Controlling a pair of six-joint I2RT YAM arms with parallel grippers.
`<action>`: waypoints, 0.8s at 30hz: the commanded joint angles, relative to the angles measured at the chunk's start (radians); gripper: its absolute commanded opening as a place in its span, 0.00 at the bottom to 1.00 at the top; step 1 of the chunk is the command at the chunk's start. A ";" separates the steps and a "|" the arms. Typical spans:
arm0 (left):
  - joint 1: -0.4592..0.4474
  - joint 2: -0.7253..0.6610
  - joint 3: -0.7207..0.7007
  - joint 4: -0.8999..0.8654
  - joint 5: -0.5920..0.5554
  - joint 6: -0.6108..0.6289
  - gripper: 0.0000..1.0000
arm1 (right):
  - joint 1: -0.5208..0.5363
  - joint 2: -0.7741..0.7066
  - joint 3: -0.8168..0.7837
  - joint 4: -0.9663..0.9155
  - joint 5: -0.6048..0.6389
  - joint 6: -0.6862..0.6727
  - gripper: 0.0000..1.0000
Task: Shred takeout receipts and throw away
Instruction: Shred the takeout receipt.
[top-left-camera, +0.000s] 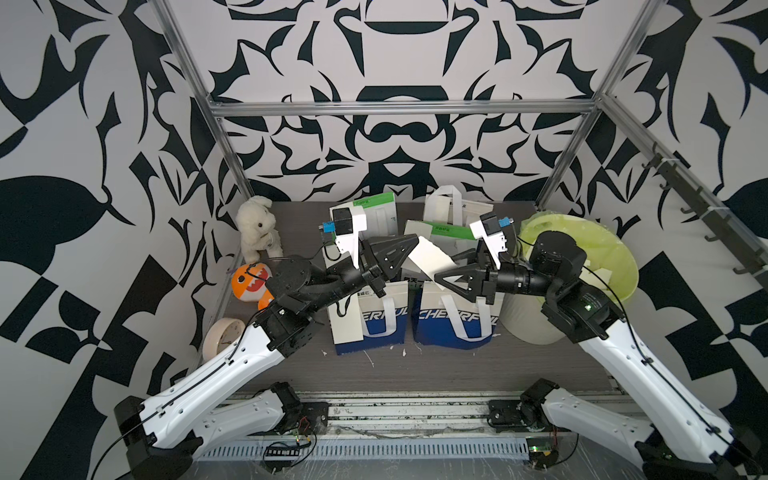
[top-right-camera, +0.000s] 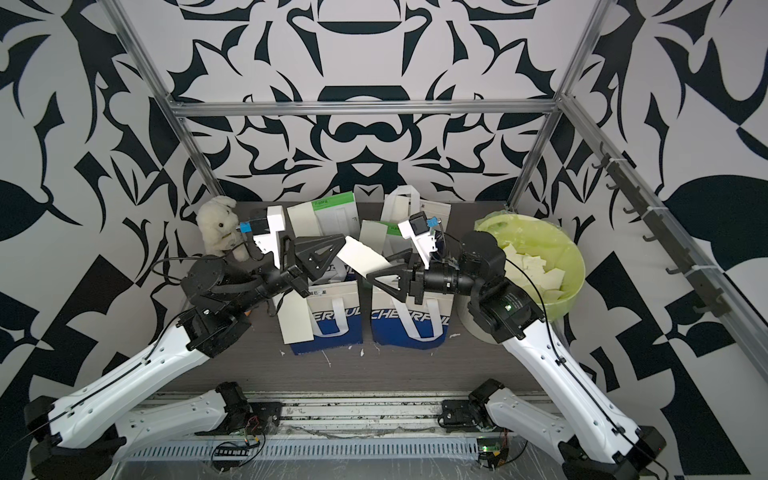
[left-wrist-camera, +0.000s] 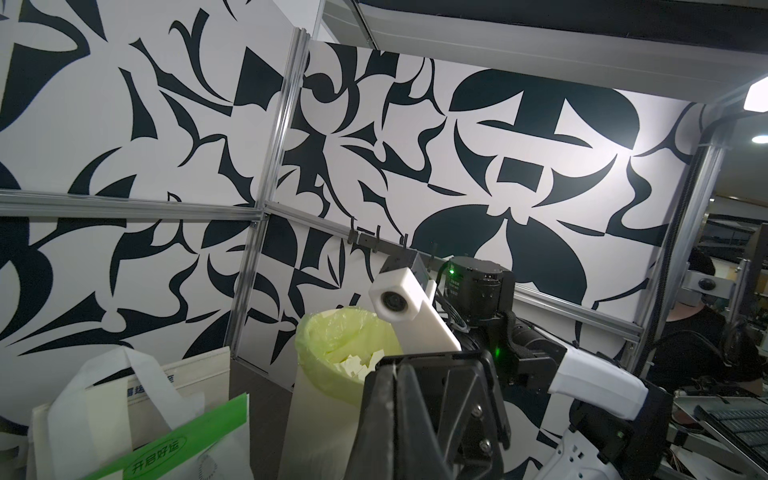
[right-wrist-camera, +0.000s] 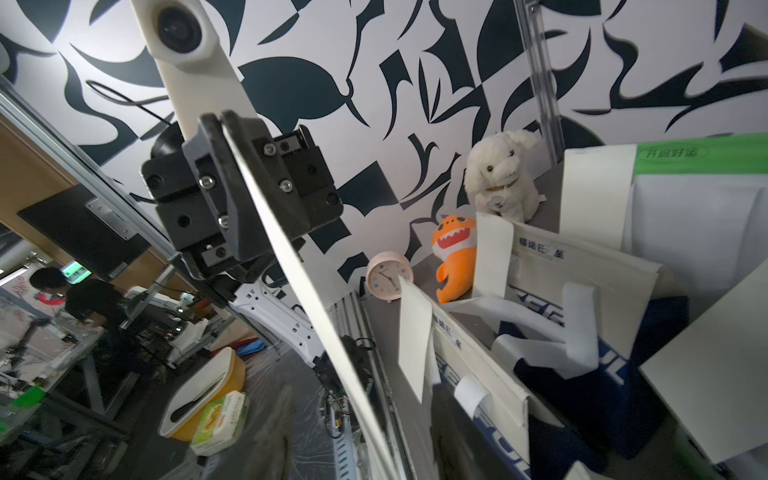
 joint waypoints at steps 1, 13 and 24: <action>-0.005 -0.007 -0.020 0.033 -0.014 -0.009 0.00 | 0.011 -0.017 -0.003 0.077 0.029 0.024 0.15; -0.005 -0.018 0.123 -0.431 -0.026 0.222 1.00 | 0.011 -0.006 0.117 -0.263 0.119 -0.153 0.00; -0.002 0.158 0.645 -1.294 0.112 0.766 1.00 | 0.011 0.099 0.327 -0.756 0.190 -0.446 0.00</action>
